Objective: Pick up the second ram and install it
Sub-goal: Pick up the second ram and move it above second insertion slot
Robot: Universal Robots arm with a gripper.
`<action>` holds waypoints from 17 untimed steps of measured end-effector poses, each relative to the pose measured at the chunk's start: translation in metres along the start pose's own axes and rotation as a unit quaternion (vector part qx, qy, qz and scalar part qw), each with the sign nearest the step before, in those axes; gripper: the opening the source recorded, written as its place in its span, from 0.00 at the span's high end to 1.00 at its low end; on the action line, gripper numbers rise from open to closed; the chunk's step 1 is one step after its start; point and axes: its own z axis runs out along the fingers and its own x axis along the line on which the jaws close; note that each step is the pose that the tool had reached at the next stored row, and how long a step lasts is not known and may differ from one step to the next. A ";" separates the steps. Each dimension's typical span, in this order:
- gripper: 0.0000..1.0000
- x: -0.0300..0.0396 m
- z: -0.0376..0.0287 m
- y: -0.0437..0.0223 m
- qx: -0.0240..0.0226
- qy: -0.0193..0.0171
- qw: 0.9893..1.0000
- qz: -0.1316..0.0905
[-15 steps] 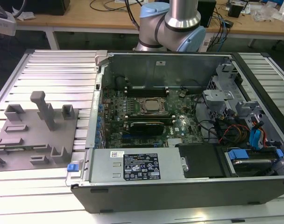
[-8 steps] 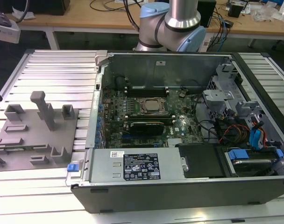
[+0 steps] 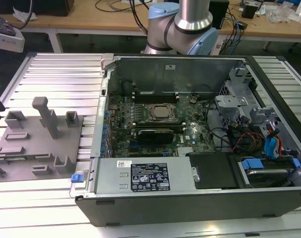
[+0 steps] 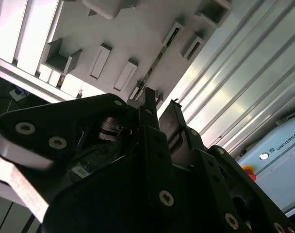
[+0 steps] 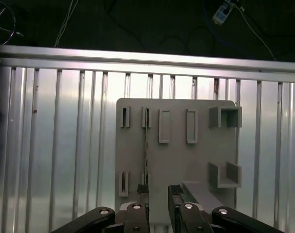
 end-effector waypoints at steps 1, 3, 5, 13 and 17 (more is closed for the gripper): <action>0.70 0.0000 0.0015 -0.0001 0.000 0.000 1.000 0.000; 0.70 0.0001 0.0036 -0.0001 0.000 0.000 1.000 0.000; 0.70 0.0002 0.0074 -0.0003 0.000 0.000 1.000 0.000; 0.70 0.0023 0.0246 0.0004 0.000 0.000 1.000 0.000; 0.70 0.0032 0.0324 0.0003 0.000 0.000 1.000 0.000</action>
